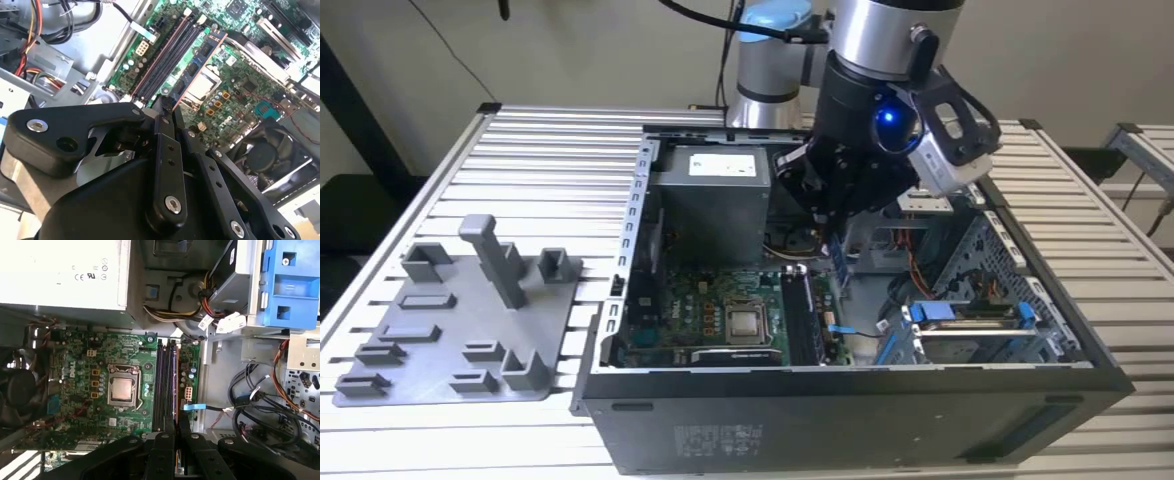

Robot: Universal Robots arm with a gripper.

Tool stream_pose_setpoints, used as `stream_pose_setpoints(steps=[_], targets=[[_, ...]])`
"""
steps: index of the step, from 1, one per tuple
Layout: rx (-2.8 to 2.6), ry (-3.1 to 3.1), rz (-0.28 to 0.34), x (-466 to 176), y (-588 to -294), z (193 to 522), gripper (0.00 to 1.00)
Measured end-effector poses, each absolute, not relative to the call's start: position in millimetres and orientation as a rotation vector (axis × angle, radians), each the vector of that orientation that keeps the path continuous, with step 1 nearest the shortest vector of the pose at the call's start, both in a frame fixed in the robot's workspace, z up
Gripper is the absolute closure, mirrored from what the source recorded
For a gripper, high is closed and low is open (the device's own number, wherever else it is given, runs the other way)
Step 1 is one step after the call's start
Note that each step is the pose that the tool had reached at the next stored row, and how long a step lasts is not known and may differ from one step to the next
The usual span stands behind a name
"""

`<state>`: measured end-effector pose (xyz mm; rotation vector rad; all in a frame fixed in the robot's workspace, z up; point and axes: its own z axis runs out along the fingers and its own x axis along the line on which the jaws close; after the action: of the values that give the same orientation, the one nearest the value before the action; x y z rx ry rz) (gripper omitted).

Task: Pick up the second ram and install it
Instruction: 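Insert the second ram into the second slot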

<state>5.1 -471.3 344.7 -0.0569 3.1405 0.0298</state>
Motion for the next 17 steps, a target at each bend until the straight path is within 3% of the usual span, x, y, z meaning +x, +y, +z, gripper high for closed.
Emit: stream_pose_setpoints(steps=[17], targets=[[0.001,3.141,0.030,-5,-460,329,0.85]])
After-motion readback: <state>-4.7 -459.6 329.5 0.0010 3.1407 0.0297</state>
